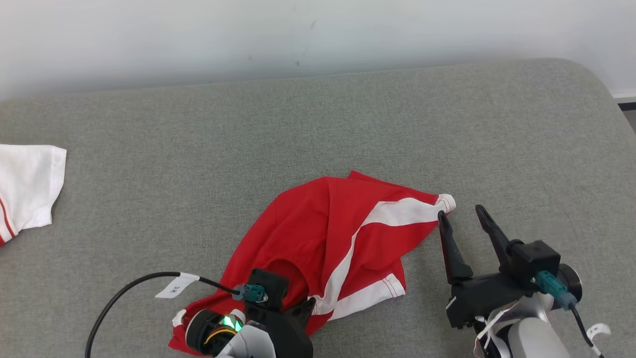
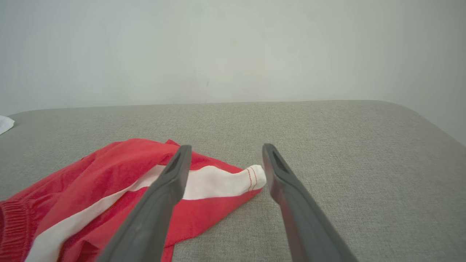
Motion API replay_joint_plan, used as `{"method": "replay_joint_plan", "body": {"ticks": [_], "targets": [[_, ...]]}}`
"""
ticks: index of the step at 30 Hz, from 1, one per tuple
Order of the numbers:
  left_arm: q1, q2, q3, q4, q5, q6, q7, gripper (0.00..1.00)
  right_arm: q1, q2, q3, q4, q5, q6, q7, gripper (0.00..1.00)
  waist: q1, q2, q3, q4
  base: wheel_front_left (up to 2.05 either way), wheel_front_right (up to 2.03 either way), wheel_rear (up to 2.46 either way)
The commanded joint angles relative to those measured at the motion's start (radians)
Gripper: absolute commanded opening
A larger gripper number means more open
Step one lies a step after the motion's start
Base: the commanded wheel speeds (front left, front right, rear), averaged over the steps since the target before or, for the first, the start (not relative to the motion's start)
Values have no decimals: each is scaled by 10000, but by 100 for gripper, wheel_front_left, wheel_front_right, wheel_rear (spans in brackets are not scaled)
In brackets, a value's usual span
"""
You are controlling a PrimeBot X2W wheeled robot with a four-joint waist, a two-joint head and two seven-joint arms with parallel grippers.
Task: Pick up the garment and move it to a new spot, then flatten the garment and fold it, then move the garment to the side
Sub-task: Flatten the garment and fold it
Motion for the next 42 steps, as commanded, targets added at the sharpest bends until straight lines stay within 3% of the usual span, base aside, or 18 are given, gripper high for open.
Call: {"method": "replay_joint_plan", "body": {"ticks": [1, 14, 22, 24, 25, 28, 30, 31, 32, 35, 36, 37, 42], "targets": [[-97, -16, -16, 55, -85, -13, 38, 0, -168, -84, -46, 38, -106, -22, 221, 100, 0, -1, 12, -9, 0, 0, 0], [-131, 172, 32, -245, -165, 82, 180, 0, -1651, -841, -668, 1232, 403, -22, 3994, 100, 0, -1, 203, 292, 0, 0, 0], [-169, 104, 9, -332, -239, 73, 132, 0, -2183, -1092, -461, 1783, 1027, -22, 4866, 100, 0, -1, 308, 589, 0, 0, 0], [-197, 116, 11, -318, -250, 60, 105, 0, -2239, -1193, -391, 1900, 1193, -22, 4879, 88, 0, -1, 339, 642, 0, 0, 0], [-198, 117, 23, -313, -254, 68, 77, 0, -2265, -1229, -371, 1973, 1242, -22, 4857, 87, 0, -1, 353, 661, 0, 0, 0], [-207, 140, 40, -298, -252, 74, 44, 0, -2424, -1383, -309, 2167, 1338, -22, 4786, 91, 0, -1, 398, 697, 0, 0, 0], [-180, 147, 39, -285, -271, 75, 28, 0, -2537, -1429, -249, 2340, 1401, -22, 4810, 79, 0, -1, 416, 708, 0, 0, 0], [-174, 143, 34, -275, -285, 73, 37, 0, -2582, -1436, -209, 2420, 1448, -22, 4875, 60, 0, -1, 423, 709, 0, 0, 0], [-182, 135, 30, -269, -284, 71, 28, 0, -2613, -1463, -156, 2505, 1501, -22, 4895, 51, 0, -1, 433, 712, 0, 0, 0], [-215, 117, 6, -255, -294, 61, 4, 0, -2733, -1554, -73, 2704, 1690, -22, 4909, 31, 0, -1, 455, 723, 0, 0, 0], [-221, 118, -1, -250, -298, 61, -2, 0, -2785, -1575, -62, 2747, 1740, -22, 4856, 11, 0, -1, 457, 725, 0, 0, 0], [-224, 122, -4, -247, -303, 65, -2, 0, -2797, -1572, -39, 2795, 1817, -22, 4834, 0, 0, -1, 457, 727, 0, 0, 0], [-211, 158, 6, -238, -335, 114, -14, 0, -2784, -1697, 129, 2959, 1917, -22, 4832, 0, 0, -1, 437, 724, 0, 0, 0]]}}
